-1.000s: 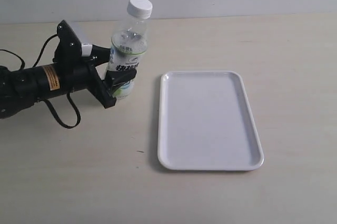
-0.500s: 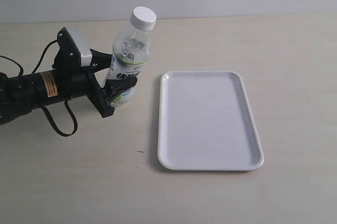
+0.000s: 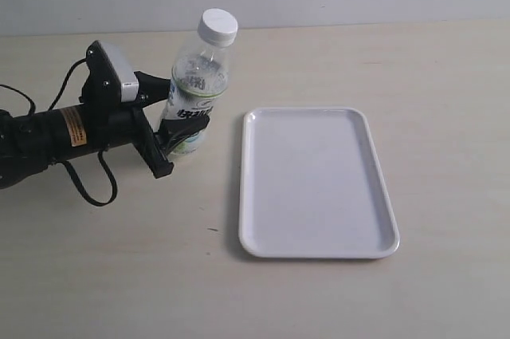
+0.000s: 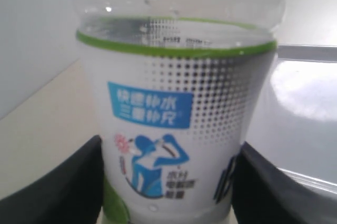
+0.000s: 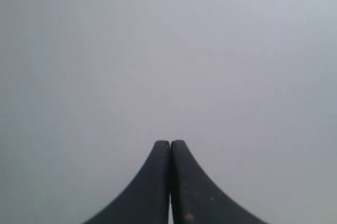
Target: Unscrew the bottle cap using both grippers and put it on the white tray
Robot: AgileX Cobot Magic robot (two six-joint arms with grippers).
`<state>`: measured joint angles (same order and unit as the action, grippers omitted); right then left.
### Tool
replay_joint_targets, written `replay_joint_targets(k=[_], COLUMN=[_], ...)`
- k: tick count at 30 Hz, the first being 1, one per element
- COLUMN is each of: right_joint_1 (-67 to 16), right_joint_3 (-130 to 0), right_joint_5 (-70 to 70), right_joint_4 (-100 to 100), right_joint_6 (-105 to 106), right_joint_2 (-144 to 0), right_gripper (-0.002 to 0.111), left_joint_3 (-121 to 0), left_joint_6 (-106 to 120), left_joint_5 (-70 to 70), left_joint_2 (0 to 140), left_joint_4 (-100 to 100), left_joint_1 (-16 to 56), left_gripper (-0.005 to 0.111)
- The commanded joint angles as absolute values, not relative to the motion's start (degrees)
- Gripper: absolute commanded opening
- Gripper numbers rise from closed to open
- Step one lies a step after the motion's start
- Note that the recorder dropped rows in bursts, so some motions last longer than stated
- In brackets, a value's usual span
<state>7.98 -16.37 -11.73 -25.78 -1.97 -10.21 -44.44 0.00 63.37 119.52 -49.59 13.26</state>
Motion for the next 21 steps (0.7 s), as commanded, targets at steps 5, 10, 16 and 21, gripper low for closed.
replay_joint_targets(k=[5, 10, 16, 21], right_joint_1=[8.34, 7.81, 1.22, -5.36], right_joint_3=[-51.56, -69.86, -79.64, -81.79], right_joint_5=[24.53, 52.75, 63.12, 63.47], right_joint_4=[-20.59, -23.01, -23.56, -23.53], right_joint_6=[6.12, 10.55, 10.53, 10.53], right_joint_2=[-48.62, -70.28, -84.24, -90.53], right_gripper=[0.000, 0.000, 0.000, 0.008], left_joint_3=[-44.44, -44.44, -44.44, -44.44], left_joint_6=[0.00, 1.81, 2.69, 2.69], left_joint_5=[66.67, 66.58, 66.19, 66.19], left_joint_2=[118.59, 118.59, 118.59, 118.59], left_joint_4=[-49.69, -49.33, -49.33, -49.33], left_joint_1=[13.43, 14.73, 15.42, 15.42], left_gripper=[0.000, 0.000, 0.000, 0.000])
